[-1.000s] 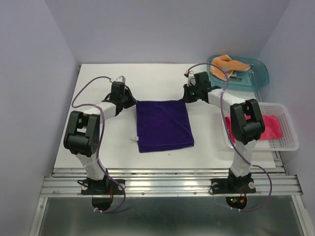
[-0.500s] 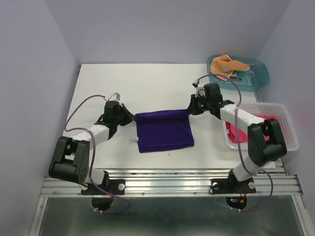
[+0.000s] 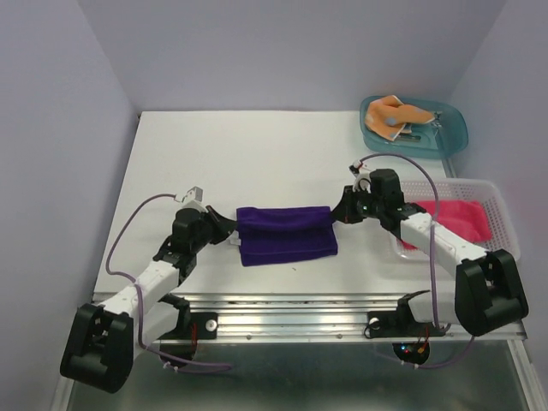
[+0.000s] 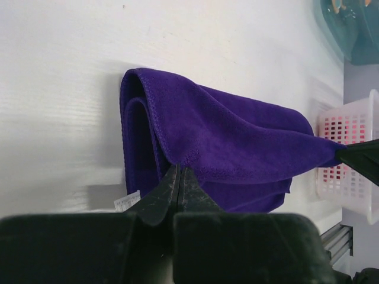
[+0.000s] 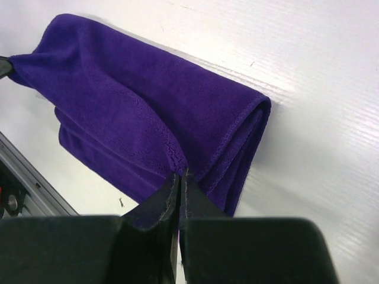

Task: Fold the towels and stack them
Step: Fold the towel

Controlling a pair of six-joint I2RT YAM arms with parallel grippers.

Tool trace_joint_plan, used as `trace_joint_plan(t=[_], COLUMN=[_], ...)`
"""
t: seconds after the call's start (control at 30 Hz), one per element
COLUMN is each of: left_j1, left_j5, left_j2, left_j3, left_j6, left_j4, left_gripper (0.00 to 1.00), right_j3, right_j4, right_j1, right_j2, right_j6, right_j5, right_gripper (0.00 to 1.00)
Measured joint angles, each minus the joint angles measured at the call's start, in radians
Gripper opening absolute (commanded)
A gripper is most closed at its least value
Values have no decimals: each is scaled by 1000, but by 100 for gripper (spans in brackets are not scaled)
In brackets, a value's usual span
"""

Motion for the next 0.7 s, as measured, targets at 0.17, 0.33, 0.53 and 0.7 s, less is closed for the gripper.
trace_joint_plan(t=[0.17, 0.33, 0.53, 0.7], left_j1=[-8, -20, -25, -27], left_j5=[4, 4, 11, 29], left_j2=[-66, -94, -97, -97], left_j3=[-51, -87, -122, -135], left_j6=[-34, -61, -93, -109], left_j4=[-6, -22, -34, -55], left_gripper=[0, 0, 0, 16], right_j3=[-58, -106, -185, -221], right_j4=[1, 7, 17, 28], right_j1=[0, 0, 0, 0], right_j2=[-90, -107, -107, -102], right_j6=[21, 37, 60, 78], right_j5=[-6, -21, -30, -29], right_gripper=[3, 4, 7, 22])
